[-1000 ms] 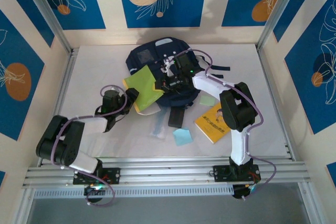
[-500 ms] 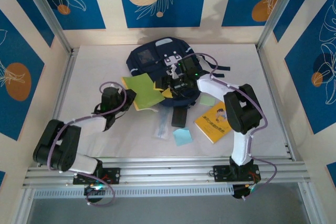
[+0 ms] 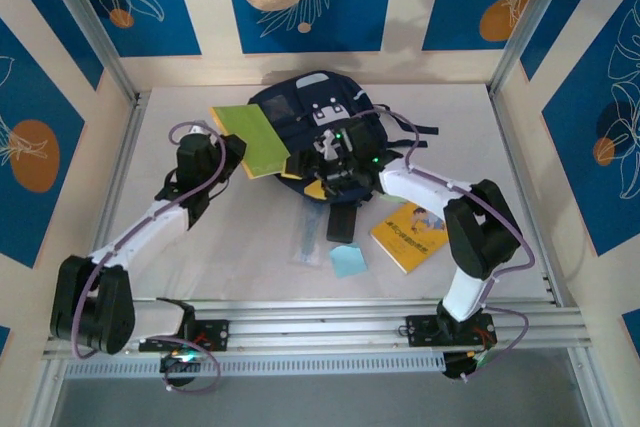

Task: Pack the student bag
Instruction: Pass the book.

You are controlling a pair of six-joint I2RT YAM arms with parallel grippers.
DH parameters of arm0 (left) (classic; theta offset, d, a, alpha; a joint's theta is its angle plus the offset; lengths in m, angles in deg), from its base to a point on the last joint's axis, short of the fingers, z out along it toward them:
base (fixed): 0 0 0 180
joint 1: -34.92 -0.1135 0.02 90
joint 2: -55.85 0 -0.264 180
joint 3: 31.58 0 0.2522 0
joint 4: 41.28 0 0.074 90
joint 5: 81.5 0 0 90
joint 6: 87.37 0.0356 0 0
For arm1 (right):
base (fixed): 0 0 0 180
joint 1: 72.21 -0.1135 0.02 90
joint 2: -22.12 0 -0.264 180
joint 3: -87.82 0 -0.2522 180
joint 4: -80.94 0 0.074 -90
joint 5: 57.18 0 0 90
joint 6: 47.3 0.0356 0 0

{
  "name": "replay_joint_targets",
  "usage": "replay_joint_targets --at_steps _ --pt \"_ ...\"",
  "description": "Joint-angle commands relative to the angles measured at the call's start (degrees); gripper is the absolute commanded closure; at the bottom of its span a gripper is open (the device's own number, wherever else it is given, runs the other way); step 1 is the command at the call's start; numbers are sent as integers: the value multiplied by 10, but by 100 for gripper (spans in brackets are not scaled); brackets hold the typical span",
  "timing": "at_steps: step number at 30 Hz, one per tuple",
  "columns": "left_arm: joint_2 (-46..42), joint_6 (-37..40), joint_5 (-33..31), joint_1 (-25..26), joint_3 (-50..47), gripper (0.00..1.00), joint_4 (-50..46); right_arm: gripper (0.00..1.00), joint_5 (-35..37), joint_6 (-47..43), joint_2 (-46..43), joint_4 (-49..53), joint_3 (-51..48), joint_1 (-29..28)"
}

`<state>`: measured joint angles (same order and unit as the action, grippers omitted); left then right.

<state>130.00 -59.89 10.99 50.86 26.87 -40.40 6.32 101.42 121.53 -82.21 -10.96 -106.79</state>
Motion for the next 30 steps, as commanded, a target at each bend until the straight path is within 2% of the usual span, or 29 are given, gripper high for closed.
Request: replay_joint_targets --at_steps 1,7,12,15,23,25,26,27,28,29,30 --pt "14 -36 -48 16 7 100 78 1 28 174 -12 -184 -32 -21" --pt "9 -57 -100 47 -7 100 112 0 121 283 0 -314 -62 -43" --pt "6 -89 -128 67 -44 100 152 4 155 358 39 -412 -68 -49" --pt "4 -99 -132 77 -54 100 158 10 168 375 61 -439 -54 -48" --pt "0 -122 -135 89 -75 100 175 44 163 395 97 -489 -38 -46" --pt "0 -129 -136 93 -80 100 178 61 169 398 100 -503 -45 -44" --pt "0 -130 -136 94 -82 100 178 76 172 399 100 -512 -51 -42" --pt "0 -129 -135 95 -83 100 176 87 173 399 97 -515 -55 -39" --pt "0 -127 -132 96 -84 96 173 94 170 395 95 -515 -57 -36" --pt "0 -122 -125 96 -84 84 168 100 163 388 90 -510 -58 -30" --pt "0 -116 -117 96 -82 72 163 100 155 381 85 -506 -60 -23"
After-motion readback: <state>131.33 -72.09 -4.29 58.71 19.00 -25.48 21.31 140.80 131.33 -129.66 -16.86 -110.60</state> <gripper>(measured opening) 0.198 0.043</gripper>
